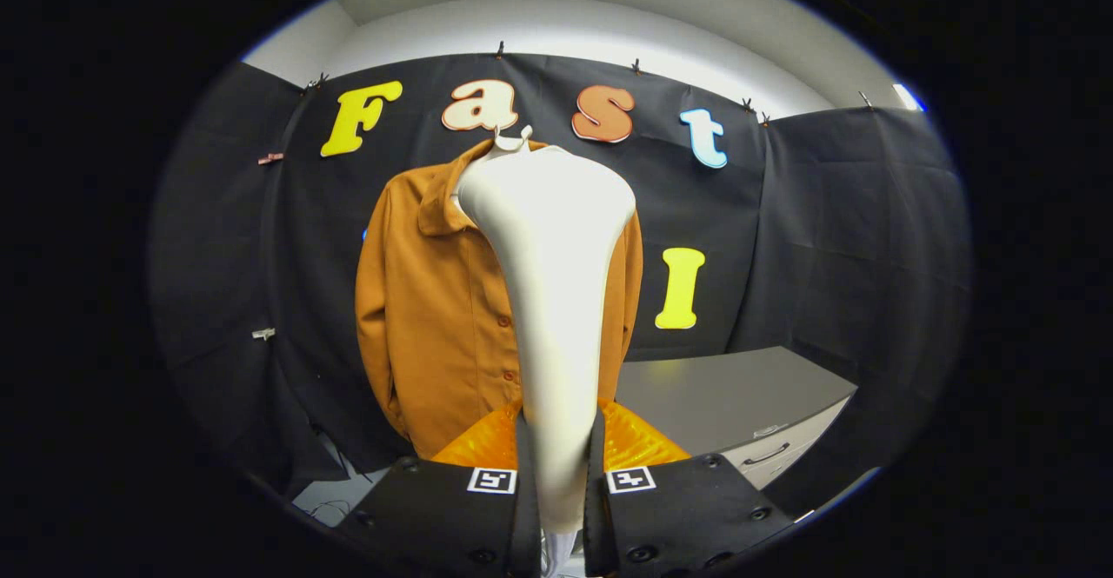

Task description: Iron the clothes twice with a garment steamer, once on the left side and once on the right side.

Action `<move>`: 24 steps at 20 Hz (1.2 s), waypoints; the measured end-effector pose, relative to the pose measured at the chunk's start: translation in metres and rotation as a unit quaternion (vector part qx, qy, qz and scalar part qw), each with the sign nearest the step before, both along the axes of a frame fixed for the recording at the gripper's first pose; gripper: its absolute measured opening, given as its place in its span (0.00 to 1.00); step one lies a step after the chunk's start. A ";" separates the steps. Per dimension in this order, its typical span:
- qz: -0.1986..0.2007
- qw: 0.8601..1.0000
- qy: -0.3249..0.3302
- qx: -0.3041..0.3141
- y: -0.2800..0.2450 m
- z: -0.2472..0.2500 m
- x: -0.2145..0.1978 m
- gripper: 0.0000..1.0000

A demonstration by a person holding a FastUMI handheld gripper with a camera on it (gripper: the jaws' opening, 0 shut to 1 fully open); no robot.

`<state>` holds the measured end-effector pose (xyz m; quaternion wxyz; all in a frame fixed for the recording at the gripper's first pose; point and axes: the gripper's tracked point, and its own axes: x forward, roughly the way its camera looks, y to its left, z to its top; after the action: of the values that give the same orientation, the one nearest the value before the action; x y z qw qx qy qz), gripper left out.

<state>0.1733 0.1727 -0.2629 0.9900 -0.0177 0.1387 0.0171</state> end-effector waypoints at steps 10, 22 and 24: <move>-0.011 0.998 -0.052 0.021 -0.022 0.072 -0.015 0.23; -0.010 0.997 -0.064 0.029 -0.027 0.094 -0.025 0.23; -0.007 0.997 -0.065 0.029 -0.026 0.096 -0.026 0.23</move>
<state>0.1473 0.1465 -0.1671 0.9971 0.0105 0.0740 0.0128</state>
